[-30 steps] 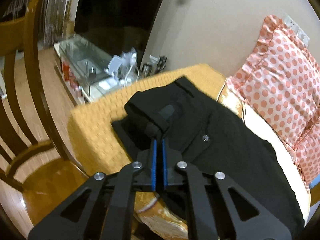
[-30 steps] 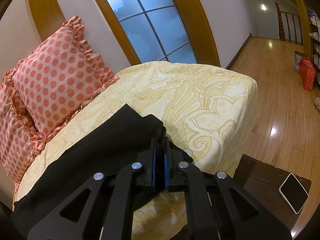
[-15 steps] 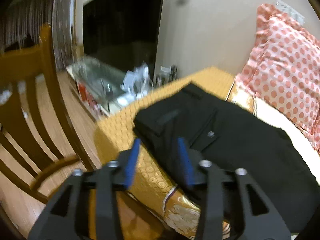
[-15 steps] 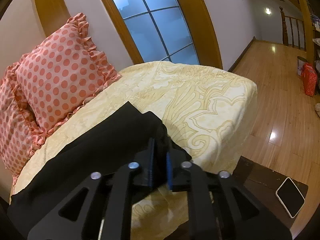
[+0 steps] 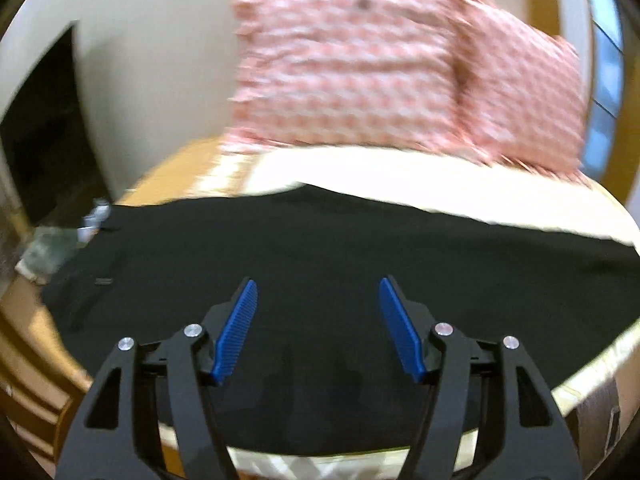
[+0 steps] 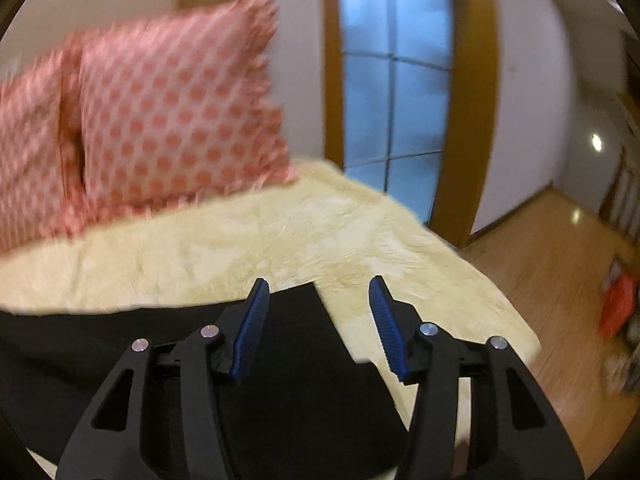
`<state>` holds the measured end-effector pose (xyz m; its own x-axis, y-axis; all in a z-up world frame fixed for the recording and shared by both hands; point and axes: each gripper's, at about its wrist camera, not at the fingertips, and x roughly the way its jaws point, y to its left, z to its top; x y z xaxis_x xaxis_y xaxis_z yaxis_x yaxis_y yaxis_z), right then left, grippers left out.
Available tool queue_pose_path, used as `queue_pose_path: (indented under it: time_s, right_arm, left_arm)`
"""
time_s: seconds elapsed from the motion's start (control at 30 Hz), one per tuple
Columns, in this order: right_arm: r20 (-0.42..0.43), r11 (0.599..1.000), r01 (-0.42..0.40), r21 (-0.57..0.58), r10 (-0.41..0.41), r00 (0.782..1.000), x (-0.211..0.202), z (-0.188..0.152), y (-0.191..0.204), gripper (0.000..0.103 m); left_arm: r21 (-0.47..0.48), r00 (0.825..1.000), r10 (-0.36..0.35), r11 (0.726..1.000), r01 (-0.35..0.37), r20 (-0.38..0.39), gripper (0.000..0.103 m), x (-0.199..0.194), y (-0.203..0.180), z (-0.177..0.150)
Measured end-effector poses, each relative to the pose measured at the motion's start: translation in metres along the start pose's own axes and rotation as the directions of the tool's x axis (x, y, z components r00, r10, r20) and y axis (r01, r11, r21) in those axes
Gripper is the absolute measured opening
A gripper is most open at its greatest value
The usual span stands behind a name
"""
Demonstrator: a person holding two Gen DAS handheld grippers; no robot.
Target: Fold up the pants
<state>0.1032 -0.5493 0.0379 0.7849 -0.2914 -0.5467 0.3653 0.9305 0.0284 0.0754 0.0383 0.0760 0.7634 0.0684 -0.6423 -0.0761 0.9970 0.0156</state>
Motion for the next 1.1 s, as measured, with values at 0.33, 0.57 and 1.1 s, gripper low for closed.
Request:
queue_pose_path:
  time_s: [0.33, 0.57, 1.1]
  right_arm:
    - [-0.150, 0.976, -0.121, -0.181, 0.094, 0.984, 0.003, -0.049, 0.030, 0.053]
    - [-0.126, 0.965, -0.146, -0.218, 0.120, 0.985, -0.008, -0.055, 0.034, 0.054]
    - [-0.171, 0.953, -0.255, -0.163, 0.227, 0.959, 0.011, -0.050, 0.026, 0.009]
  left_arm:
    - [0.048, 0.993, -0.102, 0.993, 0.106, -0.066, 0.068, 0.024, -0.043, -0.015]
    - [0.039, 0.989, -0.112, 0.992, 0.117, -0.098, 0.068, 0.037, -0.047, -0.016]
    - [0.027, 0.986, -0.117, 0.992, 0.121, -0.123, 0.075, 0.046, -0.050, -0.019]
